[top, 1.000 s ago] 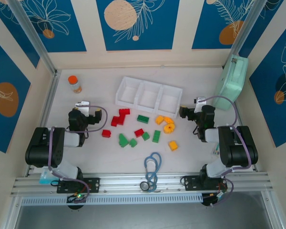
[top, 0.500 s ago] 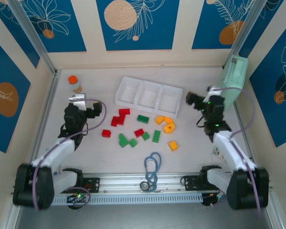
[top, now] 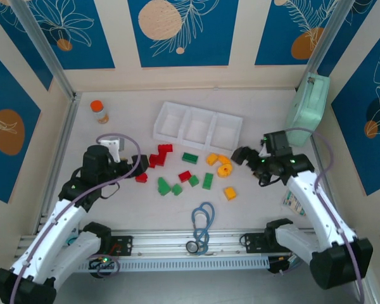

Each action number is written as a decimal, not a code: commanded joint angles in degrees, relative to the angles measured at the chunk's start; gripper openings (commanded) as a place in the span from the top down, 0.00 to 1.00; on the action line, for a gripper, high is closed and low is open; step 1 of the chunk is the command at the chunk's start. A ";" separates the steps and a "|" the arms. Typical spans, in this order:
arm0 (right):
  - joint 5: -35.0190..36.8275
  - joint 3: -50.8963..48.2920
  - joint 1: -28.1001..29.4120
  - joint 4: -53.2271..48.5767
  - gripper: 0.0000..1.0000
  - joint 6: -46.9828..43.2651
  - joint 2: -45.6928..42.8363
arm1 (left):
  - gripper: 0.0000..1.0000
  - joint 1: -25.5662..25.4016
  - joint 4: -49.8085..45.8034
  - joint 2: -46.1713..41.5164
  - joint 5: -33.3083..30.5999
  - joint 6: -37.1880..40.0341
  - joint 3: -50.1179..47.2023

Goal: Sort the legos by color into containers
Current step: Pick up the lego from the bottom-center of the table.

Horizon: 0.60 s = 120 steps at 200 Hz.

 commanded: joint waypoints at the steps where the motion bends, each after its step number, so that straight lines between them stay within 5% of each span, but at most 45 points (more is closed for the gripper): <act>1: 0.71 2.23 5.69 -14.37 0.01 -5.67 5.98 | 0.01 -1.15 -16.69 -0.78 2.10 0.63 3.95; 47: 6.19 4.86 15.72 -14.63 0.05 -7.09 19.14 | 0.01 -1.29 -18.17 -2.31 -1.04 2.71 2.89; 99: 8.88 8.04 20.00 -11.83 0.11 -12.27 31.87 | 0.01 -1.42 -19.18 -2.42 -2.07 2.69 3.19; 120: 10.28 8.81 20.11 -11.40 0.21 -13.73 35.43 | 0.01 -1.59 -19.70 -4.77 -4.92 2.67 3.53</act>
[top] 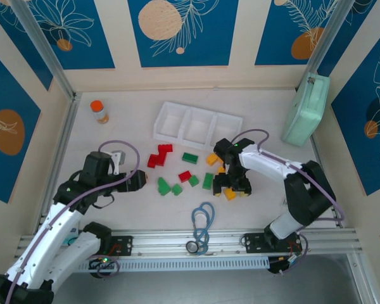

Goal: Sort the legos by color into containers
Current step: Pick up the lego from the bottom-center of the table.

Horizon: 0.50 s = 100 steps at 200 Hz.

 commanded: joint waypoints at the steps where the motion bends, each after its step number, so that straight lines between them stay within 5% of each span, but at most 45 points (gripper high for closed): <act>1: 2.24 1.87 0.39 -0.23 0.21 -2.86 3.16 | 0.01 -0.59 -2.20 -2.81 -3.44 0.92 1.21; 100: 6.92 2.71 -0.69 2.66 0.37 -5.53 8.20 | 0.01 -0.55 -3.47 -10.36 -11.79 -0.18 1.81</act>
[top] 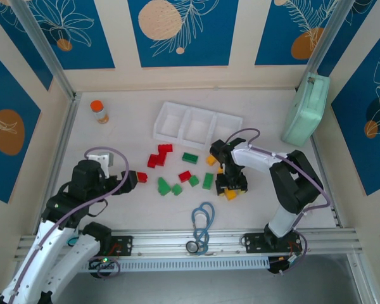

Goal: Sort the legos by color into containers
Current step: Pick up the lego from the bottom-center of the table.

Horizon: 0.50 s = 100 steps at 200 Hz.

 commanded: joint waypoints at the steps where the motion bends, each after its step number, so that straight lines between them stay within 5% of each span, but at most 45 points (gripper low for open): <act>1: 1.39 1.66 -0.13 0.41 0.37 -1.09 1.32 | 0.01 -0.31 -2.02 -1.97 -3.40 -0.06 1.76; 100: 2.04 4.68 1.37 -4.66 0.70 -0.38 -1.09 | 0.01 -0.30 -1.04 -6.28 -7.38 0.77 0.91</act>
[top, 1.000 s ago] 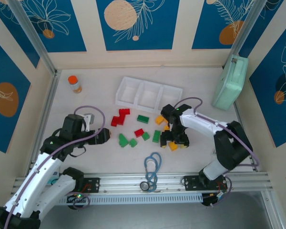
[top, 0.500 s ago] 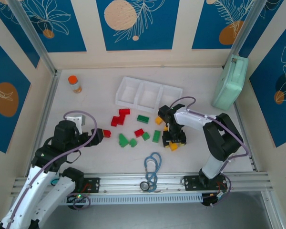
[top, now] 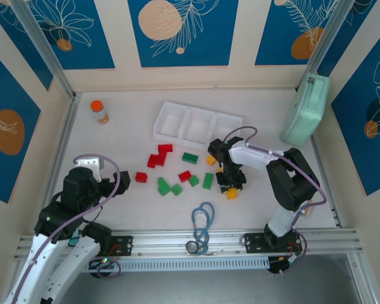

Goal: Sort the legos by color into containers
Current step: Pick up the lego from the bottom-center of the table, then place the lego in the container.

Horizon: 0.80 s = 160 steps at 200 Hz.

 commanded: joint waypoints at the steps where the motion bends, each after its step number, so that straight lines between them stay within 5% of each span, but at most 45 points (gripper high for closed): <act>1: -0.12 2.72 0.67 -4.29 0.70 0.64 -2.77 | 0.01 -0.35 0.15 0.35 -0.92 0.66 0.85; 50: 2.03 16.39 -4.22 -1.12 0.71 -0.20 -6.03 | 0.01 -0.30 2.40 0.86 1.06 0.06 -0.69; 121: 2.66 40.94 -11.88 7.01 0.74 -0.37 11.52 | 0.01 -0.39 4.14 4.49 7.44 1.26 -1.36; 160: 4.36 44.23 -13.43 7.30 0.71 0.13 17.56 | 0.01 -0.46 5.22 3.71 9.11 1.52 -2.06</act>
